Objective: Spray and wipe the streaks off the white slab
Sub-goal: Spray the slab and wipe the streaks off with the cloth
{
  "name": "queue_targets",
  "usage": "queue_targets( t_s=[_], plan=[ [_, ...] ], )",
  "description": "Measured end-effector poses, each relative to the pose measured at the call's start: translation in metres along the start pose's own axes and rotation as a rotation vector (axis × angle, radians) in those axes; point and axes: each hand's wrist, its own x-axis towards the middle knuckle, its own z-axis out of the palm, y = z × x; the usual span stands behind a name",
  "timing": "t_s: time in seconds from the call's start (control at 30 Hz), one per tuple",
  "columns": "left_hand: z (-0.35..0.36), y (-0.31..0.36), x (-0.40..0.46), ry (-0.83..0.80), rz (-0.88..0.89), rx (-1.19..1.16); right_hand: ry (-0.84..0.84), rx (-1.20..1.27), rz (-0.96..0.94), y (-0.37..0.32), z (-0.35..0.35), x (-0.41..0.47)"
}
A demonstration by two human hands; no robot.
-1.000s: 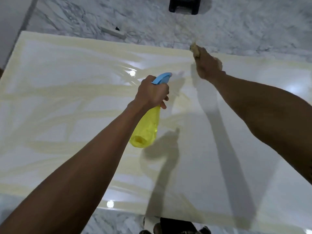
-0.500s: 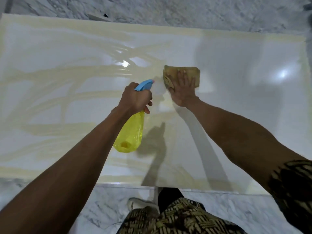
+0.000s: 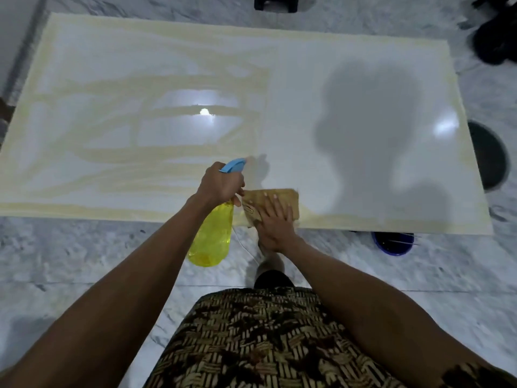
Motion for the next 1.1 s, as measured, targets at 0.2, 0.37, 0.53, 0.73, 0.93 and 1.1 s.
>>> queue_targets(
  t_s=[0.2, 0.37, 0.53, 0.73, 0.93, 1.1],
  plan=[
    [-0.023, 0.036, 0.015, 0.01, 0.046, -0.008, 0.248, 0.768, 0.271, 0.013, -0.104, 0.044],
    [-0.048, 0.094, 0.072, 0.035, 0.085, -0.06, 0.388, 1.014, 0.448, 0.046, -0.219, 0.148],
    [-0.069, 0.141, 0.156, 0.054, 0.128, -0.149, 0.452, 0.698, 0.143, 0.084, -0.294, 0.299],
    [-0.088, 0.153, 0.248, 0.085, 0.16, -0.188, 0.195, 0.313, 0.155, 0.112, -0.297, 0.481],
    [-0.095, 0.122, 0.249, 0.095, 0.082, -0.198, 0.173, 0.039, 0.177, 0.073, -0.223, 0.442],
    [-0.101, 0.079, 0.199, 0.101, -0.002, -0.169, 0.073, -0.031, 0.093, 0.048, -0.162, 0.363]
  ],
)
